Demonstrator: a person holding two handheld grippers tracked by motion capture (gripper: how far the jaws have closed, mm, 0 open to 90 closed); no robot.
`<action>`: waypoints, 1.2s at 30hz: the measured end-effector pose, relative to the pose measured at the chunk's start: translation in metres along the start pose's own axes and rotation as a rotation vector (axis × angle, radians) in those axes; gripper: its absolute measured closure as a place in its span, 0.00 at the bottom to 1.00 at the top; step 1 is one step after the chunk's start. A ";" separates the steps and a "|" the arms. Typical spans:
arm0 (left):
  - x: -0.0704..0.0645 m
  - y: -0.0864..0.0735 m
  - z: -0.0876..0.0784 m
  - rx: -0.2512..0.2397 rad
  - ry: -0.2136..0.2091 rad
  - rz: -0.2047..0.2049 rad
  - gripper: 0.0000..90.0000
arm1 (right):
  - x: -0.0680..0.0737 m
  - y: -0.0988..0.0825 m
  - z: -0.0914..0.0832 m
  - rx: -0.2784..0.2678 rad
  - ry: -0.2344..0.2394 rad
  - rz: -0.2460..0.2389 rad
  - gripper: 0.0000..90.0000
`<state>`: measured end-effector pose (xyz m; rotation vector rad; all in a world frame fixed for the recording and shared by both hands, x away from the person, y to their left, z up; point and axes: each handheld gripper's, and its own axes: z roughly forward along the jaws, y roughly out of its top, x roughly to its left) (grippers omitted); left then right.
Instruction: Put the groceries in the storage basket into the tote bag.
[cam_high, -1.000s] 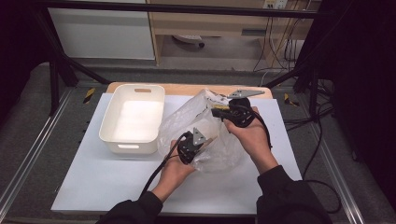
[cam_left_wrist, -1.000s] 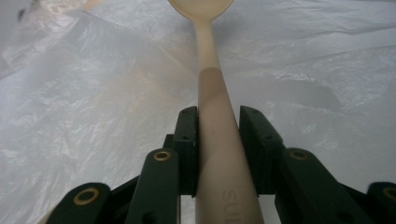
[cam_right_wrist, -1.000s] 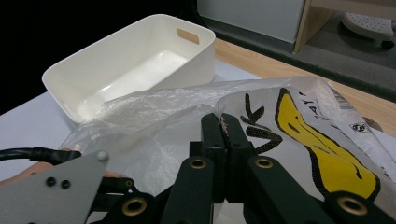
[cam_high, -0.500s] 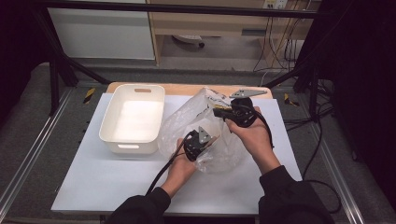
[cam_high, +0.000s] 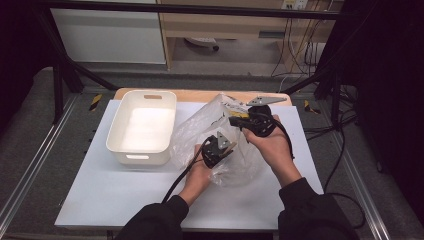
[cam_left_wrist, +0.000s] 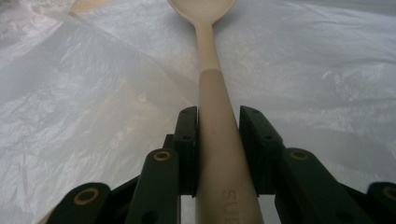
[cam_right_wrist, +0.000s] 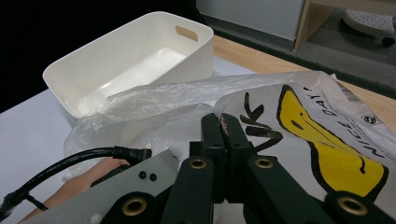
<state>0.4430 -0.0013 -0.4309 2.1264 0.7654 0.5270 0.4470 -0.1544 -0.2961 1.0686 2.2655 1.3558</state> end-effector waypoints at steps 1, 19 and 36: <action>0.000 0.001 0.001 -0.007 0.002 -0.001 0.77 | 0.000 0.000 0.000 -0.002 0.000 -0.001 1.00; 0.005 0.001 0.020 -0.002 0.016 -0.006 0.76 | -0.001 0.000 -0.003 -0.005 -0.005 0.011 1.00; 0.006 -0.005 0.032 0.014 0.025 -0.010 0.76 | -0.001 0.000 0.000 -0.002 -0.002 0.013 1.00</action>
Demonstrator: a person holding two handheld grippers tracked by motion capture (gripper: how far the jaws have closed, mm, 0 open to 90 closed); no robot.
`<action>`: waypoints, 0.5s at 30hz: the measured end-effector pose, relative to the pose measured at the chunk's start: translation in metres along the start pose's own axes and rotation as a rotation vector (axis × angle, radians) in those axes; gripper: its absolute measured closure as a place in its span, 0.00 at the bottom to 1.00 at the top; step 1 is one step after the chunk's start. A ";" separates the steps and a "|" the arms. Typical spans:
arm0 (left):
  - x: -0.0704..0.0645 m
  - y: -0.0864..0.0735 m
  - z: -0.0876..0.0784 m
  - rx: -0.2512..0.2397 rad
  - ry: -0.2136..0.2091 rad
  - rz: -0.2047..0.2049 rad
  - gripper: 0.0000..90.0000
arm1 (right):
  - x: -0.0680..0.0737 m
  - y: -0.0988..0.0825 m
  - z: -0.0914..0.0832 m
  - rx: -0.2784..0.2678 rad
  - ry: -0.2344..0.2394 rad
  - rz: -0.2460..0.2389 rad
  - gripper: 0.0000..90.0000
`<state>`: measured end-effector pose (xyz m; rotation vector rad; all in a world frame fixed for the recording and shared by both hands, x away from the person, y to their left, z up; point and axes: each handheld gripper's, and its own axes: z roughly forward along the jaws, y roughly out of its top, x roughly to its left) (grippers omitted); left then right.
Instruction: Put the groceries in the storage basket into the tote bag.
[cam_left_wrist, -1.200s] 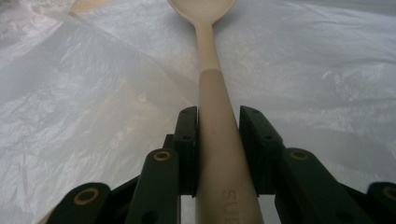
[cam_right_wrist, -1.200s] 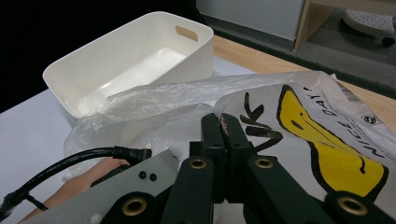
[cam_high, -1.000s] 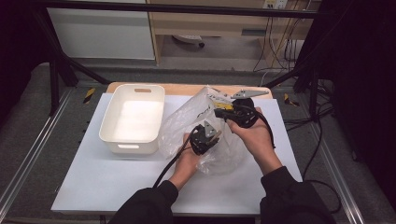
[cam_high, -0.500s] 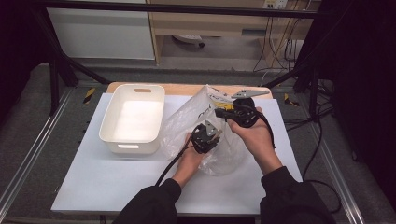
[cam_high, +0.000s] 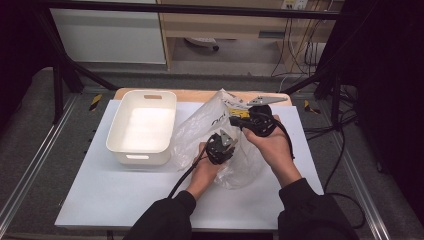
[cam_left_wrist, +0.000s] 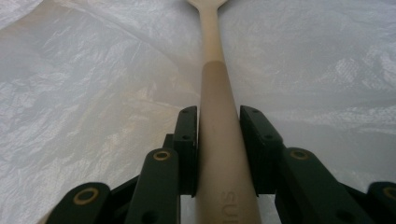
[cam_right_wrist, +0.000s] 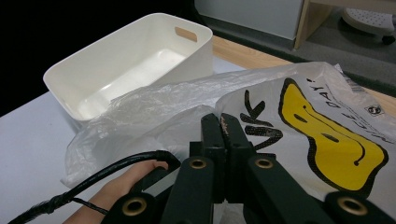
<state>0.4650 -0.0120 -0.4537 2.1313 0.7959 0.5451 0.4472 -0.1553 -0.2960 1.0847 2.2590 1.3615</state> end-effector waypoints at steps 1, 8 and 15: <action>0.000 -0.001 0.001 0.002 -0.003 0.002 0.76 | 0.000 0.000 0.000 -0.001 0.001 -0.002 1.00; 0.001 -0.003 0.002 0.020 -0.005 -0.005 0.76 | 0.000 -0.001 -0.001 0.003 0.004 0.000 1.00; 0.001 -0.007 -0.006 0.018 -0.025 -0.027 0.64 | -0.002 -0.004 0.001 0.014 0.004 0.003 1.00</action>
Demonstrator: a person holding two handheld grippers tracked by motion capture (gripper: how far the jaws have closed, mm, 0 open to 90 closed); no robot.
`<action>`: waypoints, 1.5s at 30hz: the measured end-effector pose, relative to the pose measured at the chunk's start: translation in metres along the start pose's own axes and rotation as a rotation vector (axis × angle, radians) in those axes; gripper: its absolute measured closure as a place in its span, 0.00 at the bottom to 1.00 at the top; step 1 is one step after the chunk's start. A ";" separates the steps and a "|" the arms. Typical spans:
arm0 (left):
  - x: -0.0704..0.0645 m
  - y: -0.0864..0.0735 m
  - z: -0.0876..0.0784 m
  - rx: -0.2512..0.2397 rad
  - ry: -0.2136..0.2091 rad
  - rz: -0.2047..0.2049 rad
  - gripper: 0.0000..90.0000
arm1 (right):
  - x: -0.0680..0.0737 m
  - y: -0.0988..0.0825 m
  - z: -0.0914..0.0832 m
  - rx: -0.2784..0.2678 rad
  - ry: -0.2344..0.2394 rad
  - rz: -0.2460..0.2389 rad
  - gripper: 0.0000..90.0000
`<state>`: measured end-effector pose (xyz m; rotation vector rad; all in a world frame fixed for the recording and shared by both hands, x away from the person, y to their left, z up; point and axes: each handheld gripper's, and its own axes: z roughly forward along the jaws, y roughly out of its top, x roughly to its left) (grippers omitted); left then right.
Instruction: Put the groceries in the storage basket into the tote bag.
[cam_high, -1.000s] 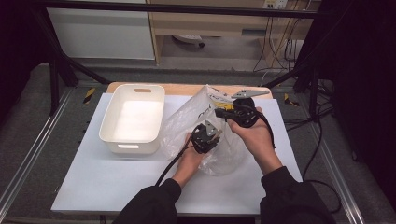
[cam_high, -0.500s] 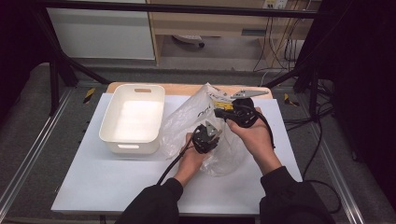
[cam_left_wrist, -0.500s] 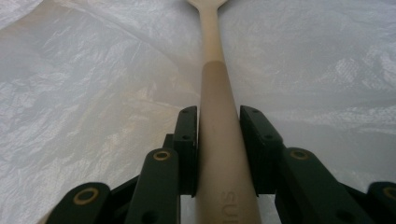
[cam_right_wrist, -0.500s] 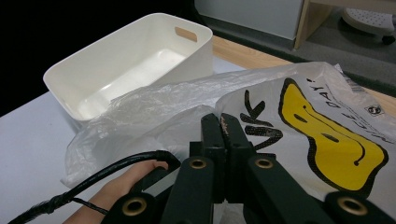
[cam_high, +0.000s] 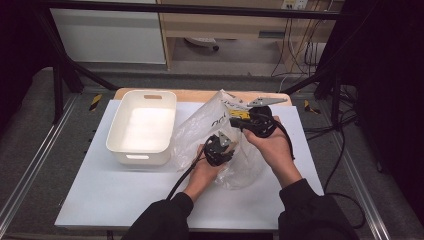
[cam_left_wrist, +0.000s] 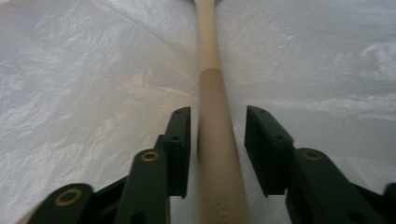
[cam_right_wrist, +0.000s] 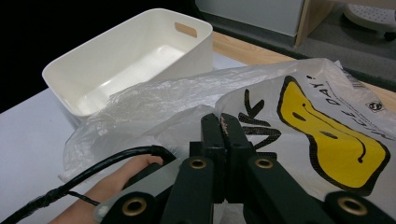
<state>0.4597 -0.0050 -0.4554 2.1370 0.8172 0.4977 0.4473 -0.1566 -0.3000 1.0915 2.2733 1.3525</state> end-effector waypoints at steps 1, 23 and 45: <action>0.000 -0.001 -0.002 0.003 -0.002 0.005 0.61 | 0.000 0.000 0.001 0.000 -0.001 -0.003 1.00; -0.010 -0.031 -0.074 -0.069 -0.062 0.014 0.52 | 0.000 -0.013 0.010 0.025 -0.001 0.007 1.00; -0.003 -0.049 -0.162 -0.164 -0.086 -0.096 0.50 | 0.004 -0.066 0.023 0.092 0.022 0.039 1.00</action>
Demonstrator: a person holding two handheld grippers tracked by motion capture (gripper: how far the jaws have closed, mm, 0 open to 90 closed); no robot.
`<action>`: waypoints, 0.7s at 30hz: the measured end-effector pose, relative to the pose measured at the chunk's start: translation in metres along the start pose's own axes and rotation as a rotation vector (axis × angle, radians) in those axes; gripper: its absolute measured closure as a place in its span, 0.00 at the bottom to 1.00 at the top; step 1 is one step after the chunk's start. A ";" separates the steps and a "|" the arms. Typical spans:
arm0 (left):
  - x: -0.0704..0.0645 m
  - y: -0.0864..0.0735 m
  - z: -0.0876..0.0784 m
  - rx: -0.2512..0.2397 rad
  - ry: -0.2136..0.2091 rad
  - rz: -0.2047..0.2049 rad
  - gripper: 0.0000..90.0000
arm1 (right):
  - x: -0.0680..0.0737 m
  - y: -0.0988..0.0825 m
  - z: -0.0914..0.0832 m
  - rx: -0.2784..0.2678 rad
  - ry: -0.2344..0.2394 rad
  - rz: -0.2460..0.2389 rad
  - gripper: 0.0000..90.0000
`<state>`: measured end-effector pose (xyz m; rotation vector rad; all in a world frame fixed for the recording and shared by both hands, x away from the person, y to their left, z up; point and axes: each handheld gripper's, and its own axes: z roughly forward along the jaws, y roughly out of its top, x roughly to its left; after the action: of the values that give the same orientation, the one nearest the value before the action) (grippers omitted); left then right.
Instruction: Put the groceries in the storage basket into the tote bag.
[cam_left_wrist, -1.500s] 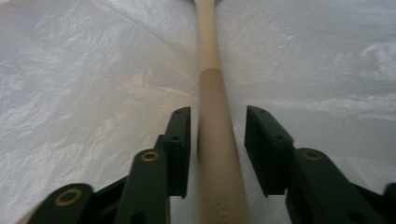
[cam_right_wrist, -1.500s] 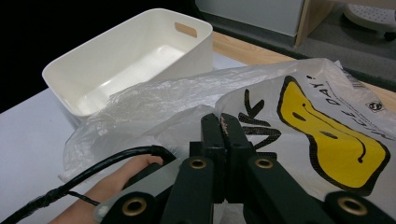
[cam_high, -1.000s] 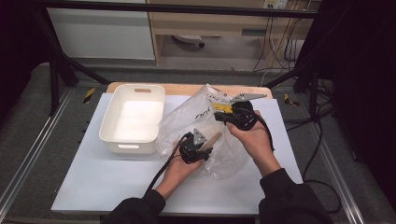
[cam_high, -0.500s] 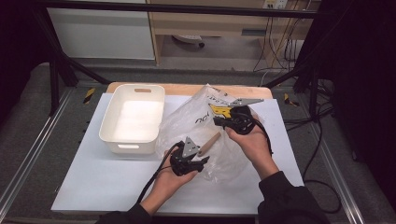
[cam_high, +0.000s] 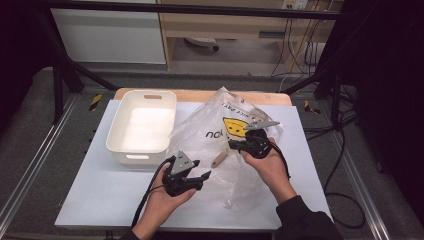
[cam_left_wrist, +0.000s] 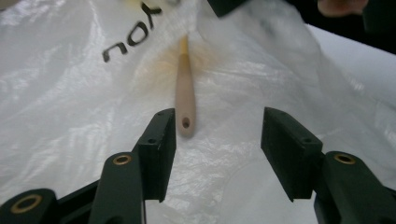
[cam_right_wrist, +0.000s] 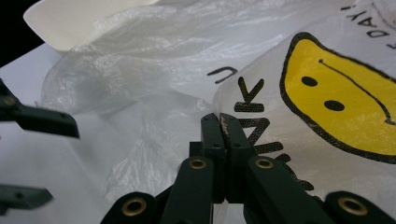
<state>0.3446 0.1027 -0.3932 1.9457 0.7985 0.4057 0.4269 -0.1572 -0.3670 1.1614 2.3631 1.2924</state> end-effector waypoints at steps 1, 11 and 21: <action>0.000 0.000 0.000 0.000 0.000 0.000 0.50 | 0.000 -0.004 0.002 0.002 -0.001 0.004 1.00; 0.008 0.008 -0.013 -0.046 0.031 -0.028 0.45 | 0.002 -0.029 0.017 0.046 -0.018 -0.011 1.00; 0.019 0.012 -0.022 -0.077 0.085 -0.055 0.31 | 0.005 -0.046 0.028 0.096 -0.040 -0.032 1.00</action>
<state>0.3498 0.1261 -0.3733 1.8406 0.8766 0.4818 0.4132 -0.1507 -0.4190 1.1606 2.4282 1.1458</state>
